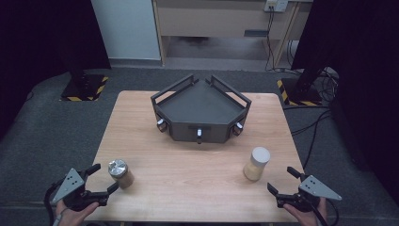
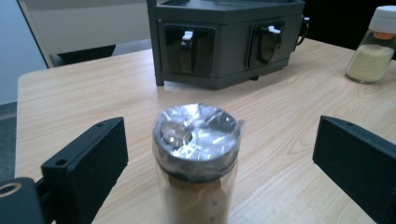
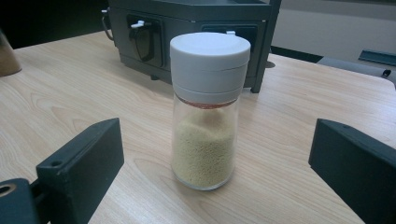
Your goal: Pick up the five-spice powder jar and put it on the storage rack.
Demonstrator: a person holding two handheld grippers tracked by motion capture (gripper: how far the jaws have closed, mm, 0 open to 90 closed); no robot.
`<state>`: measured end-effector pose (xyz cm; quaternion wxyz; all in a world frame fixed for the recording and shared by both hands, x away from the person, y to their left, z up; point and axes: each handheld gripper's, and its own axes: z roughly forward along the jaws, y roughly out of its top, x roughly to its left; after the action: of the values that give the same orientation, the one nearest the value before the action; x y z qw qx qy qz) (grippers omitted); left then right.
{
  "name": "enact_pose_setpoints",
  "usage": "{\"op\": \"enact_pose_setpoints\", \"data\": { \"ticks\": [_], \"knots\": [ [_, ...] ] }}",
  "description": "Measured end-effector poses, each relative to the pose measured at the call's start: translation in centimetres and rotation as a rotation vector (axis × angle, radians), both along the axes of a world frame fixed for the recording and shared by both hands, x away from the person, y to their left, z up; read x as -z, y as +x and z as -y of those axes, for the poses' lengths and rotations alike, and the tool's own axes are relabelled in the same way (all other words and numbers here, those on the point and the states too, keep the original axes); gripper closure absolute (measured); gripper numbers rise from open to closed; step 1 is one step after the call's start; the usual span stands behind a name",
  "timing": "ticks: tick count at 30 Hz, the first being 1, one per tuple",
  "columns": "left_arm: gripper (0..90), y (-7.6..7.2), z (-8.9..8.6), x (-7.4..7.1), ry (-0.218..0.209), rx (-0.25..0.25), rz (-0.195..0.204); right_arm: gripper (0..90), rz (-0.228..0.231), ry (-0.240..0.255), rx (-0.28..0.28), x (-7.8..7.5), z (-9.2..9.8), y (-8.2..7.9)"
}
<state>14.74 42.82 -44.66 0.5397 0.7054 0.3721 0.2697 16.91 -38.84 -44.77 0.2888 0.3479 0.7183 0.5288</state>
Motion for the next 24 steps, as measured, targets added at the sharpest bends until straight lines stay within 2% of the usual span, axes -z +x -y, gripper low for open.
{"op": "enact_pose_setpoints", "data": {
  "ticks": [6, 13, 20, 24],
  "knots": [
    [2.1, -0.3, -0.4, -0.8, 0.02, -0.004, 0.002, 4.0, -0.002, -0.011, -0.014, 0.0, -0.1, 0.2],
    [1.9, -0.5, -0.8, -2.0, 0.043, -0.003, -0.013, 4.0, 0.003, -0.013, -0.022, 0.0, -0.2, 0.5],
    [1.7, -0.6, -1.0, -4.0, 0.067, 0.002, -0.044, 4.4, 0.007, -0.022, -0.033, 0.0, -0.5, 1.1],
    [1.7, -0.2, -0.9, -5.7, 0.109, 0.014, -0.058, 4.4, 0.005, -0.022, -0.044, 0.0, -0.5, 1.5]
  ]
}}
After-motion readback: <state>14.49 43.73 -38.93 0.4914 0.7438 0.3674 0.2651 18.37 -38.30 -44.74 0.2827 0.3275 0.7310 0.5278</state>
